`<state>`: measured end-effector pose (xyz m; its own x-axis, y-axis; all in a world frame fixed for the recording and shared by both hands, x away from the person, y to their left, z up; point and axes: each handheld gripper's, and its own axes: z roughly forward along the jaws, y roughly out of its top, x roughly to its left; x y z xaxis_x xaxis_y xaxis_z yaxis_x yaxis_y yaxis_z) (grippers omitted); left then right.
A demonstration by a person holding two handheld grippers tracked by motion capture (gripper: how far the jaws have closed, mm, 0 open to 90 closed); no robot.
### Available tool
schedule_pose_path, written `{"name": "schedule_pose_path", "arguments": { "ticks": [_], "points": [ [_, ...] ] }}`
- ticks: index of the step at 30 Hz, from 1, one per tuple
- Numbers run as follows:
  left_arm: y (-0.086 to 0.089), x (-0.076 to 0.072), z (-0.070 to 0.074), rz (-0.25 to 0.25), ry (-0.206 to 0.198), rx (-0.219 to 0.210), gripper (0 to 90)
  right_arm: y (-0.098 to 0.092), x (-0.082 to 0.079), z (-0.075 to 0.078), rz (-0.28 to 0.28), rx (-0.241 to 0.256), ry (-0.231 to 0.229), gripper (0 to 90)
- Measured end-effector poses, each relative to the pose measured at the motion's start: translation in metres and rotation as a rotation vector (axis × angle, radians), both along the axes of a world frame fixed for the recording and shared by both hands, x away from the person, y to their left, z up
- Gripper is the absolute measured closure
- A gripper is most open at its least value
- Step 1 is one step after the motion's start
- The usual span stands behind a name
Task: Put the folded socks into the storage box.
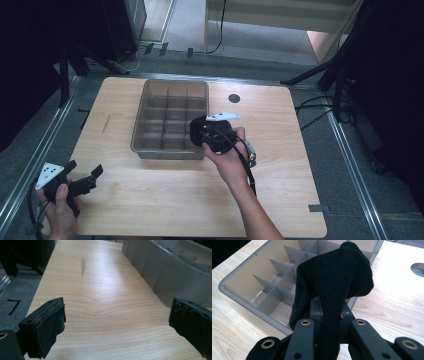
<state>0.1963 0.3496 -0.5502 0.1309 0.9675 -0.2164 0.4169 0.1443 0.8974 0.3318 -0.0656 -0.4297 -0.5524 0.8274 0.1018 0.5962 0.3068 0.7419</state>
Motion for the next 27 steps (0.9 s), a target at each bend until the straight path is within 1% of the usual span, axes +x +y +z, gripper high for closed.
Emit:
{"name": "schedule_pose_path", "arguments": {
  "ticks": [3, 7, 14, 17, 19, 20, 21, 27],
  "points": [
    [0.000, 0.000, 0.000, -0.001, 0.001, 0.002, 1.3, 0.000, 0.005, -0.001, -0.002, -0.005, 0.003, 79.2],
    [-0.001, 0.000, 0.000, -0.004, 0.002, 0.005, 1.2, 0.001, 0.008, -0.003, -0.005, -0.005, 0.011, 79.1],
    [-0.002, 0.001, 0.000, -0.007, 0.002, 0.006, 1.2, 0.007, 0.014, -0.011, 0.002, -0.034, 0.023, 79.1],
    [-0.002, 0.001, 0.000, -0.008, 0.003, 0.006, 1.3, 0.011, 0.015, -0.016, 0.022, -0.047, 0.037, 79.1],
    [-0.002, 0.001, 0.000, -0.009, 0.004, 0.007, 1.2, 0.016, 0.014, -0.019, 0.053, -0.055, 0.059, 79.0],
    [-0.001, 0.001, 0.000, -0.010, 0.004, 0.008, 1.3, 0.019, 0.014, -0.021, 0.069, -0.063, 0.065, 79.0],
    [-0.001, 0.001, 0.000, -0.011, 0.004, 0.009, 1.2, 0.024, 0.013, -0.025, 0.086, -0.080, 0.080, 78.9],
    [-0.001, 0.001, 0.000, -0.012, 0.008, 0.008, 1.2, 0.030, 0.017, -0.035, 0.088, -0.109, 0.105, 78.1]
  ]
}}
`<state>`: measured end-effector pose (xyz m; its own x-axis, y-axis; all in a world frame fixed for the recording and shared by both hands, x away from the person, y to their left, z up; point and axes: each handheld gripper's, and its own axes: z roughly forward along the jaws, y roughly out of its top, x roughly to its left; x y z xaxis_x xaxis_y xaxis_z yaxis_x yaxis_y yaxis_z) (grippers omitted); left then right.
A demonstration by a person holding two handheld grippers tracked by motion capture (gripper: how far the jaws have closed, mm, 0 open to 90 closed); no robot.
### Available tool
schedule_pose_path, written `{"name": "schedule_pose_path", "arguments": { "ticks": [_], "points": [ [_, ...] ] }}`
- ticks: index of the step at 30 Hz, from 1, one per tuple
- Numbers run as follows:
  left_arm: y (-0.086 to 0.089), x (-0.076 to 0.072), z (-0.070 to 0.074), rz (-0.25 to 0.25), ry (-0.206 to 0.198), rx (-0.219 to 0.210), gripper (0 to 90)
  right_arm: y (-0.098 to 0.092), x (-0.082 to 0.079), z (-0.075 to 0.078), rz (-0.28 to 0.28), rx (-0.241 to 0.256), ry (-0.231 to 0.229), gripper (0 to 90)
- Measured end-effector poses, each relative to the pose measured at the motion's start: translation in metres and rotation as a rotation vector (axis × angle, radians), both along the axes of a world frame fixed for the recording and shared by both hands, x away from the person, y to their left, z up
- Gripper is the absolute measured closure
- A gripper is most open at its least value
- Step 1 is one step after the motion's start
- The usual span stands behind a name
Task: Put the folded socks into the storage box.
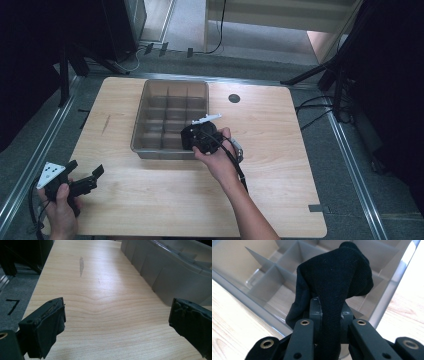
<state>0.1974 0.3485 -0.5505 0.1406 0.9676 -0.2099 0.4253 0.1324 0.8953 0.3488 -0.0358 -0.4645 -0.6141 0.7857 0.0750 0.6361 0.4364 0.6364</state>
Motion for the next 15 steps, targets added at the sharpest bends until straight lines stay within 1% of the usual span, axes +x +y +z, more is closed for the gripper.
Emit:
{"name": "schedule_pose_path", "arguments": {
  "ticks": [1, 2, 3, 4, 5, 7, 9, 10, 11, 14, 15],
  "points": [
    [0.000, 0.000, 0.000, 0.000, 0.000, 0.000, 1.3, 0.001, 0.000, -0.001, -0.003, -0.005, 0.008, 76.9],
    [0.000, 0.000, 0.000, 0.001, 0.000, -0.001, 1.3, 0.001, 0.001, -0.002, 0.001, -0.006, 0.012, 73.7],
    [0.000, 0.000, 0.000, 0.000, 0.000, -0.002, 1.2, 0.001, 0.001, -0.001, 0.006, -0.005, 0.013, 67.4],
    [0.000, 0.000, 0.000, -0.001, 0.000, -0.002, 1.2, 0.000, 0.000, 0.001, 0.008, 0.006, 0.011, 60.4],
    [0.000, 0.000, 0.000, -0.002, 0.000, -0.002, 1.2, -0.001, -0.001, 0.004, 0.011, 0.027, 0.006, 55.6],
    [0.000, 0.001, 0.000, -0.002, 0.000, -0.003, 1.2, -0.006, -0.002, 0.012, -0.002, 0.064, -0.008, 52.3],
    [-0.001, 0.001, 0.000, -0.005, 0.001, -0.003, 1.3, -0.010, -0.001, 0.017, -0.014, 0.090, -0.024, 52.0],
    [-0.001, 0.001, 0.000, -0.007, 0.001, -0.001, 1.3, -0.012, 0.000, 0.018, -0.021, 0.094, -0.034, 53.1],
    [-0.001, 0.001, 0.000, -0.007, 0.001, 0.000, 1.2, -0.014, 0.001, 0.019, -0.030, 0.098, -0.030, 54.2],
    [-0.001, 0.001, 0.000, -0.006, 0.002, 0.003, 1.3, -0.013, 0.005, 0.017, -0.047, 0.085, -0.030, 61.0],
    [-0.001, 0.001, 0.000, -0.006, 0.002, 0.003, 1.3, -0.012, 0.005, 0.016, -0.049, 0.083, -0.023, 63.3]
  ]
}}
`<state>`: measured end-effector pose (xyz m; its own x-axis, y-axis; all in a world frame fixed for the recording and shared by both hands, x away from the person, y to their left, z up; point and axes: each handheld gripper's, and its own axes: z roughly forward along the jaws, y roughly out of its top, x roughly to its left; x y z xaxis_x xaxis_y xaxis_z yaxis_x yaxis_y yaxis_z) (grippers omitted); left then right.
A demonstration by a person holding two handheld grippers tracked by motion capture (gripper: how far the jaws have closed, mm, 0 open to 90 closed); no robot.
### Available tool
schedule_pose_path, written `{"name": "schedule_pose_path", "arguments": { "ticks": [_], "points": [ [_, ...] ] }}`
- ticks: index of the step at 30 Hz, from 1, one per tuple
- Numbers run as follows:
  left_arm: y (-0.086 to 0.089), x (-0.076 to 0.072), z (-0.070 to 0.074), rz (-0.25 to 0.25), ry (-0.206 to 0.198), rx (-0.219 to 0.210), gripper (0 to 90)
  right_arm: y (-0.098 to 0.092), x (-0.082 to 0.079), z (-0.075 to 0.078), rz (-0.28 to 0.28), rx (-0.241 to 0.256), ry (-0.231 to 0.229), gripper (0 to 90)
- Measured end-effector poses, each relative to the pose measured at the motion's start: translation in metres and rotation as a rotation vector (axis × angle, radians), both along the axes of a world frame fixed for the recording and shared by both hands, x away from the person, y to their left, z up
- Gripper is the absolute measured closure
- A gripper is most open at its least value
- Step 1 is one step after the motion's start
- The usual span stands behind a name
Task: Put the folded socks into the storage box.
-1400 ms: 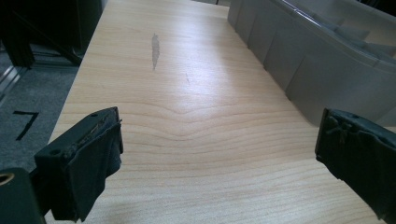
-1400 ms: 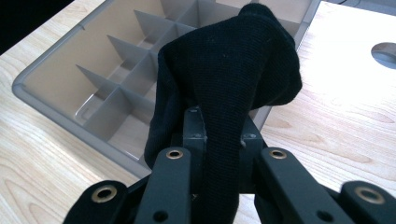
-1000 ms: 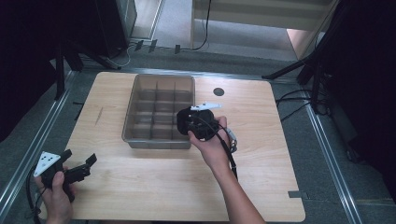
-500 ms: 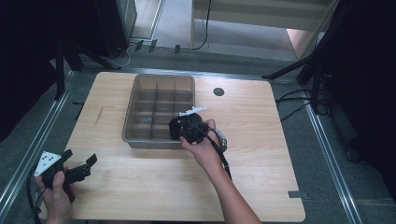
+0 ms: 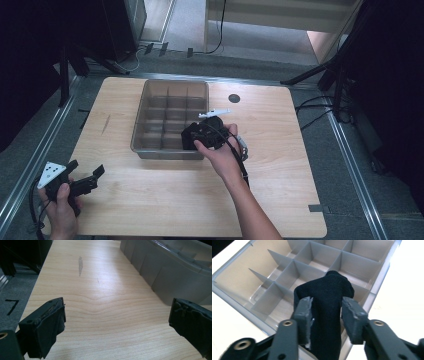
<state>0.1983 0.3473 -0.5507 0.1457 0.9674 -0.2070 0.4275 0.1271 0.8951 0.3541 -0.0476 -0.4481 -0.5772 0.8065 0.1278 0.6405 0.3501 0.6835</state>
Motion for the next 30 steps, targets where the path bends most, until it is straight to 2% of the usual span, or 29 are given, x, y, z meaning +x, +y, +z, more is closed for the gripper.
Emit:
{"name": "schedule_pose_path", "arguments": {
  "ticks": [4, 10, 13, 14, 21, 23, 26, 29, 30],
  "points": [
    [0.000, 0.000, 0.000, -0.003, -0.001, 0.002, 1.3, 0.007, 0.002, -0.006, 0.016, -0.024, 0.025, 80.2],
    [0.000, 0.000, 0.000, -0.005, -0.001, 0.001, 1.2, 0.008, 0.002, -0.011, 0.014, -0.029, 0.059, 82.0],
    [-0.001, 0.001, 0.000, -0.006, 0.000, 0.001, 1.2, 0.013, 0.001, -0.015, 0.032, -0.066, 0.072, 82.1],
    [-0.001, 0.001, 0.000, -0.006, 0.000, 0.002, 1.2, 0.017, 0.001, -0.020, 0.038, -0.096, 0.096, 82.2],
    [-0.001, 0.001, 0.000, -0.010, 0.003, 0.009, 1.3, 0.018, 0.005, -0.026, 0.048, -0.106, 0.159, 81.9],
    [-0.001, 0.001, 0.000, -0.010, 0.003, 0.010, 1.2, 0.016, 0.005, -0.025, 0.056, -0.102, 0.159, 79.2],
    [-0.001, 0.001, 0.000, -0.011, 0.001, 0.007, 1.2, 0.012, 0.003, -0.018, 0.075, -0.071, 0.142, 68.5],
    [-0.001, 0.001, 0.000, -0.010, 0.002, 0.008, 1.3, 0.007, 0.000, -0.007, 0.065, -0.018, 0.108, 66.3],
    [-0.002, 0.001, 0.000, -0.008, 0.002, 0.009, 1.2, 0.005, -0.001, 0.001, 0.049, 0.005, 0.073, 65.1]
  ]
}}
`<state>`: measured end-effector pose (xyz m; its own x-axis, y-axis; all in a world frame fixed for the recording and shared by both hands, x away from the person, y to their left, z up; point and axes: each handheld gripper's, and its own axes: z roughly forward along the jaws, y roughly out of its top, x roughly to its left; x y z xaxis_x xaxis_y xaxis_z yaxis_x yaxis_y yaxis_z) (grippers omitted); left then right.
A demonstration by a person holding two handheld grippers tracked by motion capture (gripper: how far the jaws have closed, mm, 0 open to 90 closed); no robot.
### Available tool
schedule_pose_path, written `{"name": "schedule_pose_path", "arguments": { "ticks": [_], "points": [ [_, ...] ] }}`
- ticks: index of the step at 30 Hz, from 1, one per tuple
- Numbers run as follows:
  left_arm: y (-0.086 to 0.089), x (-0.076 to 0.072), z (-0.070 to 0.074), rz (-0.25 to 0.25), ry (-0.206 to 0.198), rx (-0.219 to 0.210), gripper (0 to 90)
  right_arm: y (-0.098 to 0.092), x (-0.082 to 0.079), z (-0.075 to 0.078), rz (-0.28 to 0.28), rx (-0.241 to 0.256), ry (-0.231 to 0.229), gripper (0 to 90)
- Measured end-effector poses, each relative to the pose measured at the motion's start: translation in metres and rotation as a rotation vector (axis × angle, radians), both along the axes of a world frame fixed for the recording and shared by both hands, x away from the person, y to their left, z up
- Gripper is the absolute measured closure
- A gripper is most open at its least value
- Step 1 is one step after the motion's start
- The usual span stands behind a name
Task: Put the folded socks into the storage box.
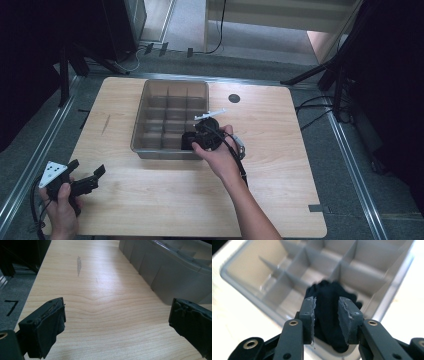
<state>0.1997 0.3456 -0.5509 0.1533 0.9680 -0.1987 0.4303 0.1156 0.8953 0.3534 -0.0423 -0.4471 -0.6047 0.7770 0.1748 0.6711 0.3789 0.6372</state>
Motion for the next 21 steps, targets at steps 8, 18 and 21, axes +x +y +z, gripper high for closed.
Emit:
{"name": "schedule_pose_path", "arguments": {
  "ticks": [8, 18, 21],
  "points": [
    [0.000, 0.000, 0.000, -0.003, 0.001, 0.000, 1.3, 0.016, 0.006, 0.003, -0.029, -0.005, -0.085, 50.0],
    [0.001, 0.000, 0.000, -0.009, 0.001, -0.007, 1.2, 0.021, 0.013, -0.017, -0.026, -0.074, 0.007, 78.3],
    [0.001, 0.000, 0.000, -0.009, 0.002, -0.007, 1.2, 0.023, 0.010, -0.023, -0.015, -0.122, 0.045, 79.5]
  ]
}}
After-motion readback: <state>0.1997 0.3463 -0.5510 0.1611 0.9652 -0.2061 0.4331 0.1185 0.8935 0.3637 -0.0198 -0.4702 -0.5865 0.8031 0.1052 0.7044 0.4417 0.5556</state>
